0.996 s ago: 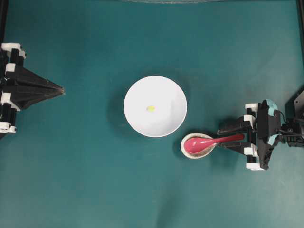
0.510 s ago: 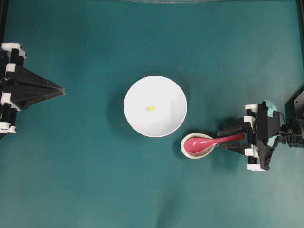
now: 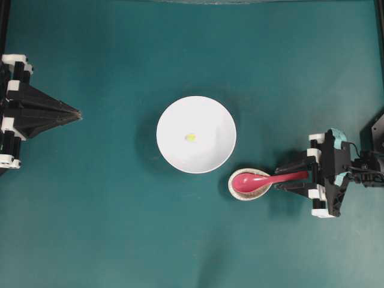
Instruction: Scoop the yellow hexagonal prism block from the bowl with a spoon using the right arm.
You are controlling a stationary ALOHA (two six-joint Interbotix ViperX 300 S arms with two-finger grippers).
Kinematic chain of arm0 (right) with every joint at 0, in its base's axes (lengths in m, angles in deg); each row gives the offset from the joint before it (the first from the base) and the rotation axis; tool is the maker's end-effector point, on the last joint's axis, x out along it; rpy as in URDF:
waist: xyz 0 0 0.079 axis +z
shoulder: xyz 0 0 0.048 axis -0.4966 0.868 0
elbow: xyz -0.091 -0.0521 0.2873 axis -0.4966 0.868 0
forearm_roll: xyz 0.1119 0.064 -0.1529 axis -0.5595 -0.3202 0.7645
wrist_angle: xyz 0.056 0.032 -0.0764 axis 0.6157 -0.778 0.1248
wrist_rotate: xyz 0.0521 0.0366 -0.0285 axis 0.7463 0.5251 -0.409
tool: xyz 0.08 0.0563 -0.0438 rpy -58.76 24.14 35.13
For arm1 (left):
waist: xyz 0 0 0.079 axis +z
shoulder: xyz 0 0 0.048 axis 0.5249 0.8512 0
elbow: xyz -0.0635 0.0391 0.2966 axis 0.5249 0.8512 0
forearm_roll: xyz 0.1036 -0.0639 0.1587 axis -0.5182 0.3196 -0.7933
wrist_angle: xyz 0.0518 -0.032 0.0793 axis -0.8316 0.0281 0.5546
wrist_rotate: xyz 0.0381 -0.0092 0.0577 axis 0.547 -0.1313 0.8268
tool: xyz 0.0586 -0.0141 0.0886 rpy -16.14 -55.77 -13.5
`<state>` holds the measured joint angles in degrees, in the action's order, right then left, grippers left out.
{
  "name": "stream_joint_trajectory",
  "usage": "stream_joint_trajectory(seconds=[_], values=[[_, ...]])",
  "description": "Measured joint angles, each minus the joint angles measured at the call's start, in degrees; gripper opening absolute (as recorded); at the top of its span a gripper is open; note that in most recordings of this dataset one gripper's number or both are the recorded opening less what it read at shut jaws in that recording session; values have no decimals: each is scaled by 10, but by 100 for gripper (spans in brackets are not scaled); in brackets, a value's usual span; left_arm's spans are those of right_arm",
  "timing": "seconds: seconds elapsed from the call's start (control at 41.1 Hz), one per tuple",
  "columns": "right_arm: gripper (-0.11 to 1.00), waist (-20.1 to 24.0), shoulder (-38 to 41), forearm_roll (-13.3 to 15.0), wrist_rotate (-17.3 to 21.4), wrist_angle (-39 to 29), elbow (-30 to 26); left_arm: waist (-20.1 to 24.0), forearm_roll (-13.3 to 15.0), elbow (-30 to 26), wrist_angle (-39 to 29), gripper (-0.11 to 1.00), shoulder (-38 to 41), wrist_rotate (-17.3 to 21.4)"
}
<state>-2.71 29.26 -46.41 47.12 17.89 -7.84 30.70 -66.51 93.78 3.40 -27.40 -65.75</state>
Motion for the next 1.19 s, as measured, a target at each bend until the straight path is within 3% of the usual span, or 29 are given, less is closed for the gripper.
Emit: stream_joint_trajectory(seconds=[0.34,0.608,1.191], values=[[45,1,0,0,-5,1,2,0,0,0,0,3,0,0],[45,1,0,21,-6,27,11,-1,0,0,1,3,0,0],[45,1,0,40,-6,54,18,0,0,0,4,3,0,0]])
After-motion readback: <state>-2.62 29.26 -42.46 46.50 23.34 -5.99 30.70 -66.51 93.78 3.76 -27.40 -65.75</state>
